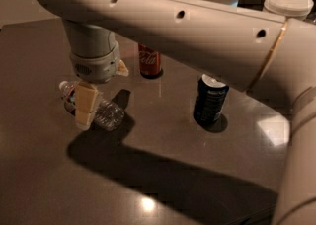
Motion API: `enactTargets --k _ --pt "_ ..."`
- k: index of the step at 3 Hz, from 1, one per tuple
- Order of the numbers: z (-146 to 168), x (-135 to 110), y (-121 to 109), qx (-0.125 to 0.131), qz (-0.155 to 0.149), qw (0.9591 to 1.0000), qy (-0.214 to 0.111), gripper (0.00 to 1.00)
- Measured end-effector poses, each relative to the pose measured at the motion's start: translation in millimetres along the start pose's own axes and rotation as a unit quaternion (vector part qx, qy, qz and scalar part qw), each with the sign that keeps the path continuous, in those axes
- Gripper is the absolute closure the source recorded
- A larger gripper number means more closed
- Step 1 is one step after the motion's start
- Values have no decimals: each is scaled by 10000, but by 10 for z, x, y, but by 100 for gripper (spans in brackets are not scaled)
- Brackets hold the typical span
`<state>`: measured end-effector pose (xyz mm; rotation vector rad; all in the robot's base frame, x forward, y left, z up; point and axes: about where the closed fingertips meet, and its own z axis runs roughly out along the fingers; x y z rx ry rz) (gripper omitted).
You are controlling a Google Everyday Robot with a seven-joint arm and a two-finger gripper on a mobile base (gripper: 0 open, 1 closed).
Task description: Move water bottle near pepsi can
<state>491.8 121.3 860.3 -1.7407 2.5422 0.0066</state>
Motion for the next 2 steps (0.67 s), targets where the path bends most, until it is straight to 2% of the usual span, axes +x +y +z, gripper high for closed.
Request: enactTargets --k 2 --pt "57 -260 42 -12 -65 10000 -7 0"
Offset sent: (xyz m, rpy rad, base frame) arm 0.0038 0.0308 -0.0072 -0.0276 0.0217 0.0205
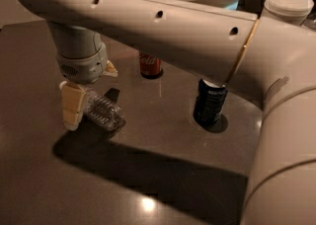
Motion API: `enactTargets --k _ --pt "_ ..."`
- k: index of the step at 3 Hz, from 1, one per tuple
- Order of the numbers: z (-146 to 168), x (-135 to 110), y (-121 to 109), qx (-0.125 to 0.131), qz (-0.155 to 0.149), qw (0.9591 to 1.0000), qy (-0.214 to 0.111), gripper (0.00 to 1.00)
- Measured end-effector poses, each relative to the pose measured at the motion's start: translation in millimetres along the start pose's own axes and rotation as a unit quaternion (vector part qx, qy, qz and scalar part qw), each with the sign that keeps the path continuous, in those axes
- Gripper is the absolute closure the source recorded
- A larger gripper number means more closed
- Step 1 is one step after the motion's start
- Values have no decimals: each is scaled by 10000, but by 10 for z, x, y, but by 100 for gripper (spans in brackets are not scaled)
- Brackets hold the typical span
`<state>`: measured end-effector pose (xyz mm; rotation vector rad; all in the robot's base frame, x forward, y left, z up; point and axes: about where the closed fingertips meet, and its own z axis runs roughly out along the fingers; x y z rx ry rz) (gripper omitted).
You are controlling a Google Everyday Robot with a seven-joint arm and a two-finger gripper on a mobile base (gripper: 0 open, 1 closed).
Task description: Move water bottle near pepsi can
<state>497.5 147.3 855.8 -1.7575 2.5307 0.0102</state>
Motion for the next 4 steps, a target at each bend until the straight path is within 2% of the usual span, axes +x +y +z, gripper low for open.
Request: enactTargets --k 1,2,3,4 --pt "18 8 32 21 -27 10000 39 18" --pt "-3 44 57 17 -78 10000 14 40" --pt "-62 107 66 21 -132 9999 -46 64" --pt "-243 291 0 157 -214 9995 -153 95"
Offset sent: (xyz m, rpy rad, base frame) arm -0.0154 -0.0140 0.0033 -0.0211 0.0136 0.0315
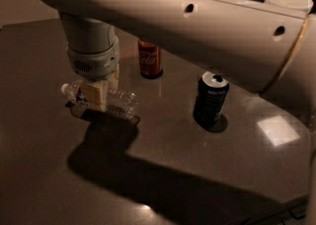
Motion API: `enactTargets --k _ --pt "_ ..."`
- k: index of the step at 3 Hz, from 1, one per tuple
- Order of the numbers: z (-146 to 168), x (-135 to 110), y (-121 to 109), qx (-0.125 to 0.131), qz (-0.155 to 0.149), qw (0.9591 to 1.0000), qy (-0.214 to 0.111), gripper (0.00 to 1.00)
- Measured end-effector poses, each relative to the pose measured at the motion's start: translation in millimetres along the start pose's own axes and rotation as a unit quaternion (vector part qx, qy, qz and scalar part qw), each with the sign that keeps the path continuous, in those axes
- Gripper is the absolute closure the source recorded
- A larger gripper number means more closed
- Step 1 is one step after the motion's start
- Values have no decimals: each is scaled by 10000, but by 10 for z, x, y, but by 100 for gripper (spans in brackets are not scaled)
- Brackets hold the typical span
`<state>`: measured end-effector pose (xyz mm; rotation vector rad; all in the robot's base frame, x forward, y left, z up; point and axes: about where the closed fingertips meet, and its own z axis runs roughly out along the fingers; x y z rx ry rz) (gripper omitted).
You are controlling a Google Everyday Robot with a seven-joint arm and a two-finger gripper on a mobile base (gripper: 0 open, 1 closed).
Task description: Move water bottle near pepsi can
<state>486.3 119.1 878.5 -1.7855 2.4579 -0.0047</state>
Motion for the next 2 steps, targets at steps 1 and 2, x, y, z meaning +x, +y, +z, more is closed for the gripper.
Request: enactTargets --k 1,2 --pt "-132 302 -175 104 25 9999 -34 100" --pt "-179 460 -312 98 -111 9999 -51 100"
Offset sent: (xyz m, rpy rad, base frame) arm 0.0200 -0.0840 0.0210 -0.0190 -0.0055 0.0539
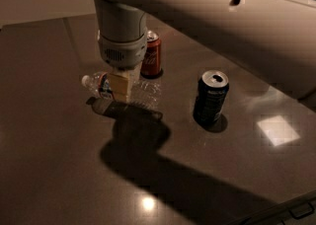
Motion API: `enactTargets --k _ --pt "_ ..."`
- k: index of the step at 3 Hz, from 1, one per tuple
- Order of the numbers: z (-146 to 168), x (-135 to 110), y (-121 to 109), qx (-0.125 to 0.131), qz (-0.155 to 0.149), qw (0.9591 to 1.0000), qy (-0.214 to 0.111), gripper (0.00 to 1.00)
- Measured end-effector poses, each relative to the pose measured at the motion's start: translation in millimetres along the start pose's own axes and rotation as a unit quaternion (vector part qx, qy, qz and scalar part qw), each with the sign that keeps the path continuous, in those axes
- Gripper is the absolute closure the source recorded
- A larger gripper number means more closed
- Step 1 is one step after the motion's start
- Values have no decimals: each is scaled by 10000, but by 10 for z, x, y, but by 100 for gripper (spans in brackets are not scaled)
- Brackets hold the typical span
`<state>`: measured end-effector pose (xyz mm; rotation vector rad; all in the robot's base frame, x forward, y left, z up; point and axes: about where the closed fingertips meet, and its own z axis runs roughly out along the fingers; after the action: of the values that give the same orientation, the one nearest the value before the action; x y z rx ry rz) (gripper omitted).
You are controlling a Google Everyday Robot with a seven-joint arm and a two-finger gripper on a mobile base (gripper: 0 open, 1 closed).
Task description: Move water bottle near pepsi can
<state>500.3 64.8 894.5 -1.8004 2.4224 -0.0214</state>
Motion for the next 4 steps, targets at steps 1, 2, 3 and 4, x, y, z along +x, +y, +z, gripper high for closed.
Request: enactTargets --k 1,2,3,4 --pt "14 151 -99 -57 -97 9999 9 100" --pt "80 325 -166 -155 -163 9997 62 100" --pt "148 452 -186 -241 -188 9995 103 100" --pt "202 559 -197 -319 -161 9993 105 87"
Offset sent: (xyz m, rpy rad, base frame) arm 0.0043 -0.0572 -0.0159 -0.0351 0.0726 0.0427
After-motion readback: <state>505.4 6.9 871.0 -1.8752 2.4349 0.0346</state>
